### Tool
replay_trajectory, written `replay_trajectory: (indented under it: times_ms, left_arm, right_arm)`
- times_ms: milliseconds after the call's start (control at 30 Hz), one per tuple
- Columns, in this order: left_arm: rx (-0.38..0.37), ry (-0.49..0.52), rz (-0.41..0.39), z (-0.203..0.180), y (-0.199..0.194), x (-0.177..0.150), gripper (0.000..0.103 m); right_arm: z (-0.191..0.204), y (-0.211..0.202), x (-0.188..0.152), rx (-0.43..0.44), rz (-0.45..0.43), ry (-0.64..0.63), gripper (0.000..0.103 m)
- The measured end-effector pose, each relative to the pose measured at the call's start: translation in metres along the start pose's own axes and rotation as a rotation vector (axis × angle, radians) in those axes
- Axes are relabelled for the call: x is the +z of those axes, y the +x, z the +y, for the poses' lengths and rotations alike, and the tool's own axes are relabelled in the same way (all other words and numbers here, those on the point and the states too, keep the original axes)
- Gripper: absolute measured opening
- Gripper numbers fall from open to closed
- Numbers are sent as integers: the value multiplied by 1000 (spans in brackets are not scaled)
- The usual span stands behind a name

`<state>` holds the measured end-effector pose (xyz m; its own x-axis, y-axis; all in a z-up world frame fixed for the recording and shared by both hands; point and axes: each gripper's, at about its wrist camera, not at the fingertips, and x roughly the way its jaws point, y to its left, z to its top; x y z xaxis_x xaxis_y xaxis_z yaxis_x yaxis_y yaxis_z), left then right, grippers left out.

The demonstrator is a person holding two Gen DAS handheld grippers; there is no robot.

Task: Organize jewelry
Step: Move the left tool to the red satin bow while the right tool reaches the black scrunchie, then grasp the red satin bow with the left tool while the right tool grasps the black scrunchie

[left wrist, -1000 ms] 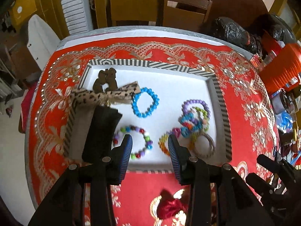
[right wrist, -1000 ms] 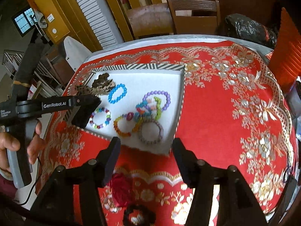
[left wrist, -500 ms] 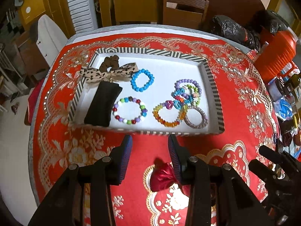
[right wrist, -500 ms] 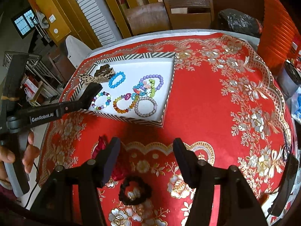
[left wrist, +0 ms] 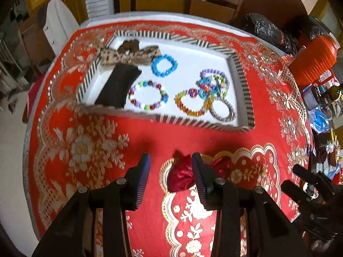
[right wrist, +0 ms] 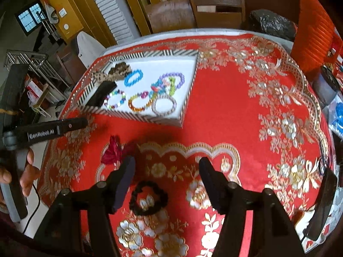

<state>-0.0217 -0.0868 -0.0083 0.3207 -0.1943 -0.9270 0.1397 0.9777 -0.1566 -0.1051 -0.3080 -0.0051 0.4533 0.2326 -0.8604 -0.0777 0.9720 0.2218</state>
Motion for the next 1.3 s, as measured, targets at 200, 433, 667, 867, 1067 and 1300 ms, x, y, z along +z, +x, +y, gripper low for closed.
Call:
replay_trajectory:
  times_ms: [200,433,667,867,1067,1300]
  left_arm:
    - [10,6,21,1,6,-12,20]
    - [14,20,36,0,10,-19,20]
    - [5,36,46,-1,12,-22,20]
    - [-26,46,56,4,16,-25,20]
    - [-59,64,88,9,25,-31,20]
    - [-113,103,96,4,26,-28,23]
  right_arm:
    - [-3,13,-28,-11,66,-14,66]
    - [2,21,-43,-11,100,-30,66]
    - [10,28,-43,-29,105,-61,66]
    - [9,41,-48,-42,124,-54,65]
    - [13,54,-49,-70,130,-62,64]
    - [32,73,-51,-146,141,-173,37]
